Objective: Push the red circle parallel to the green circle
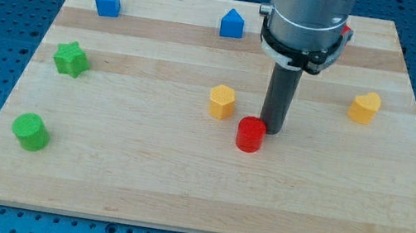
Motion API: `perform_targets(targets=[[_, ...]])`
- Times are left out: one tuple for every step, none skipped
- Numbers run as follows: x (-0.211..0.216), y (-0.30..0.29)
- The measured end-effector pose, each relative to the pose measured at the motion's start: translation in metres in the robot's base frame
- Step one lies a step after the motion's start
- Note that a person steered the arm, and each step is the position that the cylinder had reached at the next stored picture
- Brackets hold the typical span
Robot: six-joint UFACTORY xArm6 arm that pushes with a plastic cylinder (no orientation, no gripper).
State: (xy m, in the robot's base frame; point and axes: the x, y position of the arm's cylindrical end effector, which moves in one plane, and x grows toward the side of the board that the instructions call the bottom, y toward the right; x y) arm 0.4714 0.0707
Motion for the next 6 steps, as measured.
perform_targets(targets=[[0.019, -0.011], [0.023, -0.004], [0.029, 0.006], [0.033, -0.047], [0.036, -0.099], [0.016, -0.105]])
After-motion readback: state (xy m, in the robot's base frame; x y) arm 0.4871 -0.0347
